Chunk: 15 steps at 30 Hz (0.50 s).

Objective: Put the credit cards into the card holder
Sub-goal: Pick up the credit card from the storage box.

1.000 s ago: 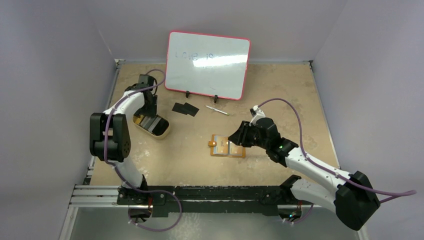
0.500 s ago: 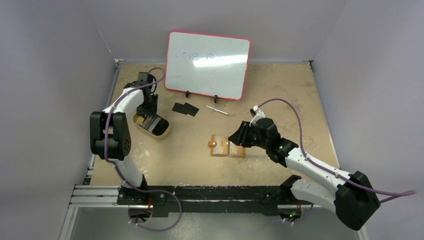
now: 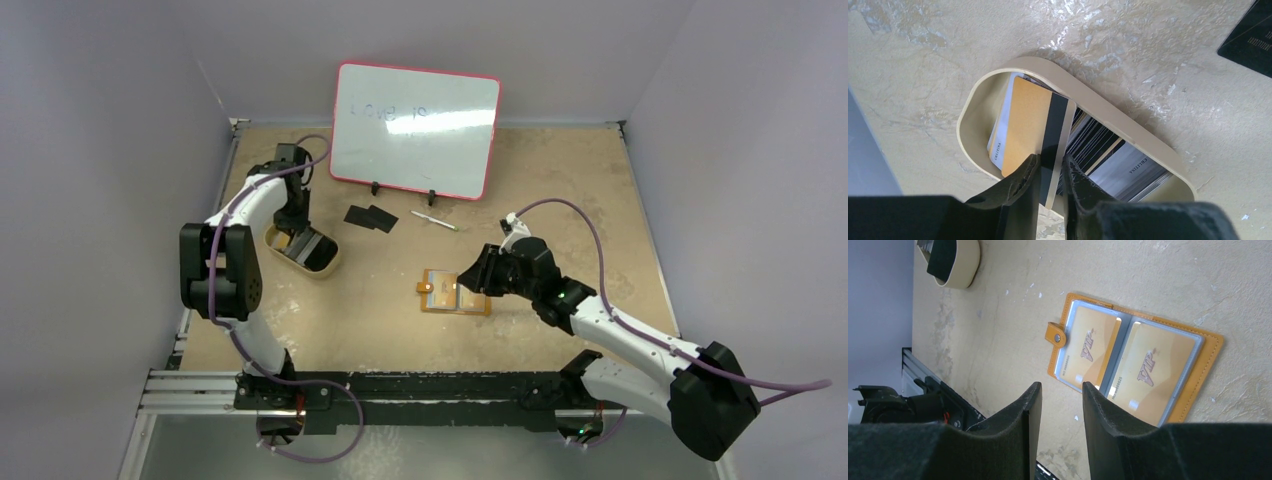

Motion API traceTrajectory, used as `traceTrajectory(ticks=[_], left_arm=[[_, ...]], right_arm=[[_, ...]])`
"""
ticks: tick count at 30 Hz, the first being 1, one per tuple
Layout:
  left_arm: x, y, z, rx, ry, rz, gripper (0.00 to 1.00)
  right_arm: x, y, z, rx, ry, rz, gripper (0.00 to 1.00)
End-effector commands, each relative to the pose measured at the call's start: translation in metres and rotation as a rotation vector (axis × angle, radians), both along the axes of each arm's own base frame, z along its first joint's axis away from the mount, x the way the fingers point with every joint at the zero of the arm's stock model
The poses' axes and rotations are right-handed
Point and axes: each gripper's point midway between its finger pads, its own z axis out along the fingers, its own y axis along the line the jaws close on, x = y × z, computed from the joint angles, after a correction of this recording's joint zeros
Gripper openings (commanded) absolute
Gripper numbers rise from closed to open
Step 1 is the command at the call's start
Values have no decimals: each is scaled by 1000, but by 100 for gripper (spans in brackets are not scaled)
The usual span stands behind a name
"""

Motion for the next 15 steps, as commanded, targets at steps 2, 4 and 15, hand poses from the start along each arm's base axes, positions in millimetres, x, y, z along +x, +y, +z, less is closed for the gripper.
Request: traceTrajectory(ticks=[2, 4, 15], left_arm=[[9, -1, 25, -8, -60, 12, 15], [9, 0, 31, -4, -69, 21, 10], [3, 11, 71, 83, -140, 109, 0]], right_arm=[[4, 4, 9, 20, -35, 5, 38], [4, 4, 9, 20, -34, 5, 38], [5, 5, 14, 23, -36, 1, 37]])
